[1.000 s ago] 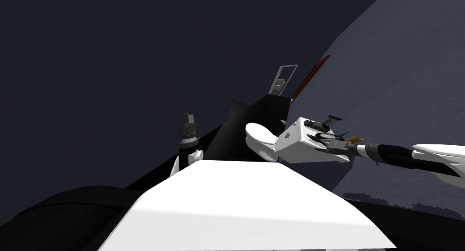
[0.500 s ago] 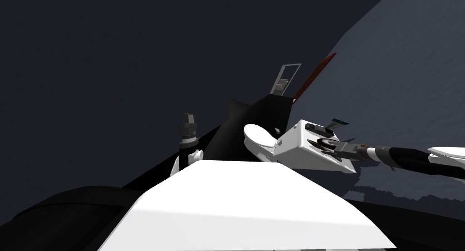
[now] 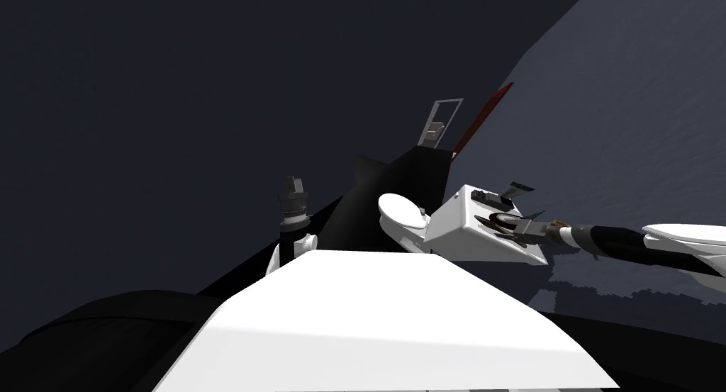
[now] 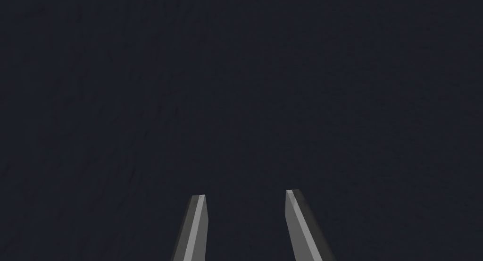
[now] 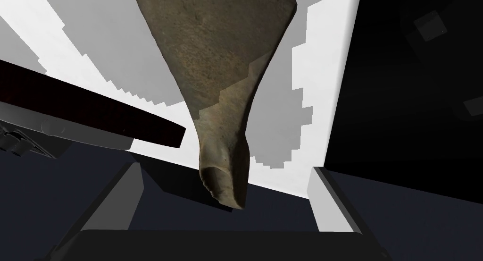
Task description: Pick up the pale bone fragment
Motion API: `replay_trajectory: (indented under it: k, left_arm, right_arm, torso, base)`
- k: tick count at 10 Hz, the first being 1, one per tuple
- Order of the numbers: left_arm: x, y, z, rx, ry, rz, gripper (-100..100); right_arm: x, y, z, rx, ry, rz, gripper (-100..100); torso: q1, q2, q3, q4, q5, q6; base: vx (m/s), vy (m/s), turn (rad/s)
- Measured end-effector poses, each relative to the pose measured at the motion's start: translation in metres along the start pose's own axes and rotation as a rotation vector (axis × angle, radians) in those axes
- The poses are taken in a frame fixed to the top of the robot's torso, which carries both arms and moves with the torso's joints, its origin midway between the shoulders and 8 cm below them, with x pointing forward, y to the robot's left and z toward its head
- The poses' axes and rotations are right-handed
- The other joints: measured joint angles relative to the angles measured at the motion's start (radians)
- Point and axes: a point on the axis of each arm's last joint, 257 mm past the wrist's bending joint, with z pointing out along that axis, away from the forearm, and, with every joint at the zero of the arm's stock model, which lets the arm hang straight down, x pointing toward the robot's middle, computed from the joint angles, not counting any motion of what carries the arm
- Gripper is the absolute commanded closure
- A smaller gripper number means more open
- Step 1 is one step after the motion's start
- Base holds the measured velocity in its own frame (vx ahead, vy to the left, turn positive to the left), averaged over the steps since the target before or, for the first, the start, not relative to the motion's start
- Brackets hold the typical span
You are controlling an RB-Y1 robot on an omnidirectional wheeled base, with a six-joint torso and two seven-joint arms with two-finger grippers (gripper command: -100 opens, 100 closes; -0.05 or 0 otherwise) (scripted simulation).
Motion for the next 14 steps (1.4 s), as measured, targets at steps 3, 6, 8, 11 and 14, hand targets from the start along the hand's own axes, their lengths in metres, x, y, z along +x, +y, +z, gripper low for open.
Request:
replay_trajectory:
  k: [3,6,8,11,14]
  left_arm:
    - [0.000,0.000,0.000,0.000,0.000,0.000,0]
    - [0.000,0.000,0.000,0.000,0.000,0.000,0]
    - [0.000,0.000,0.000,0.000,0.000,0.000,0]
    - [0.000,0.000,0.000,0.000,0.000,0.000,0]
    - [0.000,0.000,0.000,0.000,0.000,0.000,0]
  right_arm:
    - [-0.008,0.002,0.006,-0.009,-0.005,-0.012,-100]
    - [-0.019,0.006,0.014,-0.019,-0.012,-0.032,-100]
    - [-0.030,0.010,0.020,-0.028,-0.019,-0.048,-100]
    - [-0.044,0.012,0.029,-0.030,-0.029,-0.078,-100]
    - [-0.056,0.014,0.034,-0.035,-0.038,-0.097,-100]
  torso:
    - [0.000,0.001,0.001,0.000,0.000,0.000]
    - [0.000,0.000,0.000,0.000,0.000,0.001]
    - [0.000,0.001,0.000,0.000,0.000,0.000]
    - [-0.001,0.000,0.000,0.000,0.000,0.000]
    - [0.000,0.002,0.001,0.000,0.000,0.000]
  base:
    - [0.016,-0.009,-0.044]
    - [0.036,-0.009,-0.095]
    - [0.040,-0.012,-0.123]
    - [0.034,-0.011,-0.051]
    - [0.015,-0.003,-0.054]
